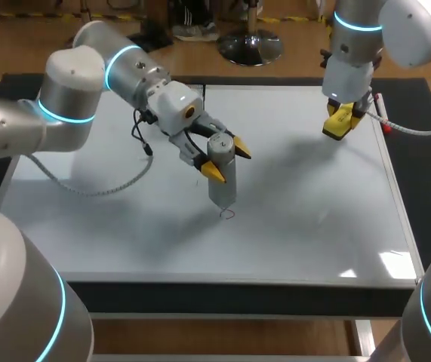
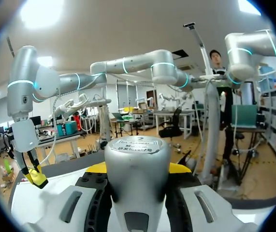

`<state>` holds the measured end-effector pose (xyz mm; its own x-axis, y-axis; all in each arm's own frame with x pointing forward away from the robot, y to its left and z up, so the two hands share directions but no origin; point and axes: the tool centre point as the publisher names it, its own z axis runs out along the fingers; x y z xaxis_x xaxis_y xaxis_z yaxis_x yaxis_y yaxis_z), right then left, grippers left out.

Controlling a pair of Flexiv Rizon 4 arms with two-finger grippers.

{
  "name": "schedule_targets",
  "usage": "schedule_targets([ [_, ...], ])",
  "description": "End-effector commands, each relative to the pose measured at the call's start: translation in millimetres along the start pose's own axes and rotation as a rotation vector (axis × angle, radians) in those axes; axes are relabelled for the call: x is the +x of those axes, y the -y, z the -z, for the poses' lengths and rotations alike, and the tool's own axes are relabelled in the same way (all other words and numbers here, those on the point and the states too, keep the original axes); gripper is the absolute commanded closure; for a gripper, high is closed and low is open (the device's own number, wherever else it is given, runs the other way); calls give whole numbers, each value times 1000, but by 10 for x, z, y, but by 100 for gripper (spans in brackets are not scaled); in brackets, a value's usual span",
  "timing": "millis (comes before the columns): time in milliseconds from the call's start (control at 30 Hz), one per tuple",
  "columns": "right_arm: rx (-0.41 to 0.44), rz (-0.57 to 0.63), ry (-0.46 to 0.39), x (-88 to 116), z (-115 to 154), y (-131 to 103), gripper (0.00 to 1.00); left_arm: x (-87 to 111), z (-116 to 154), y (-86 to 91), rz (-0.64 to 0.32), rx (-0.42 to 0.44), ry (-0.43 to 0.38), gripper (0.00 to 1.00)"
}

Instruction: Pick up the inspection probe, press it on each red-marked spot on the whiteboard one by one, put down the probe, pick up the eraser, and wipe off all the red marks.

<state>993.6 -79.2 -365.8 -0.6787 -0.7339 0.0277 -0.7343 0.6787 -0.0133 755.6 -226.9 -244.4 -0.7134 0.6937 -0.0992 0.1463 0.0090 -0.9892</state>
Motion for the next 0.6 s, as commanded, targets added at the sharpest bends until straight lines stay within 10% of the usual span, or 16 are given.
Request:
schedule_targets([
  [33,1,2,-4,-7,4,13,100,-9,-31,-80,-6,17,-4,100],
  [600,1,2,-4,-7,4,13,100,-57,-127,-299,38,45,-16,100],
])
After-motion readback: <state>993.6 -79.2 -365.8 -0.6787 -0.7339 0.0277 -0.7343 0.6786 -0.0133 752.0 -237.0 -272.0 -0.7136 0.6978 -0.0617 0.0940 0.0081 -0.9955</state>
